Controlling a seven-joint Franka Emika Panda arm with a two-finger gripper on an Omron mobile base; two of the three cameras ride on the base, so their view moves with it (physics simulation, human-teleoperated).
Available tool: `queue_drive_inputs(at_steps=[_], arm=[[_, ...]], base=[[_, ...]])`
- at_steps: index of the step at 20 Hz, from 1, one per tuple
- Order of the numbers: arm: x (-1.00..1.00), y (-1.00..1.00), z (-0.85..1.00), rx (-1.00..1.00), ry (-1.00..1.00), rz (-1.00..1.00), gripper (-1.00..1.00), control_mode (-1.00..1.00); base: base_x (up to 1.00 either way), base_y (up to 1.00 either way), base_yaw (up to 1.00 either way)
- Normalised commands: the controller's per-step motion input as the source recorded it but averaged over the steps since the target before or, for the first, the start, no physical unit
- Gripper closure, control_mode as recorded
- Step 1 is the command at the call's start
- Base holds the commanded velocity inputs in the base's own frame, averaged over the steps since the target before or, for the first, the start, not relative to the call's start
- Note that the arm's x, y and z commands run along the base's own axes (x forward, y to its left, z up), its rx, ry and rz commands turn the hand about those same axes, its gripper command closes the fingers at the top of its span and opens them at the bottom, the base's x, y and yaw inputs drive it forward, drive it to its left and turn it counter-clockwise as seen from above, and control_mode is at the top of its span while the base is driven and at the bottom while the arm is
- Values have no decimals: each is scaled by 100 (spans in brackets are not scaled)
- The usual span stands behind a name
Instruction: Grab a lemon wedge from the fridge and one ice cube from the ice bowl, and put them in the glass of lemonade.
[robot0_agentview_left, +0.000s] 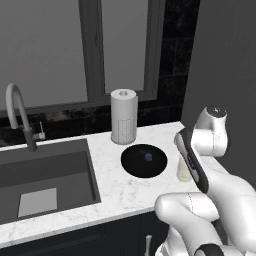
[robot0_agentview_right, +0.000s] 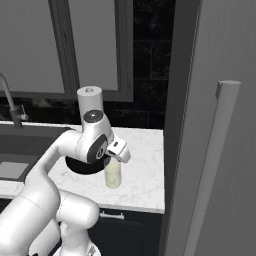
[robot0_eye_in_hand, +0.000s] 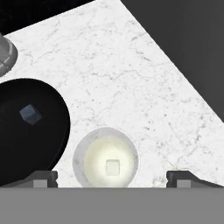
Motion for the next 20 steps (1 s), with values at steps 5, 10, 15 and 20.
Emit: queue_drive_inputs(at_steps=[5,10,15,20], arm=[[-16,10,25,0,-12,0,-100,-100],[-3,29,15,0,-7,0,-100,-100],[-36,46,13,0,-6,4,-100,-100],[-53,29,55,0,2,5,-100,-100]], base=[[0,0,0],[0,0,0],[0,0,0],[0,0,0]])
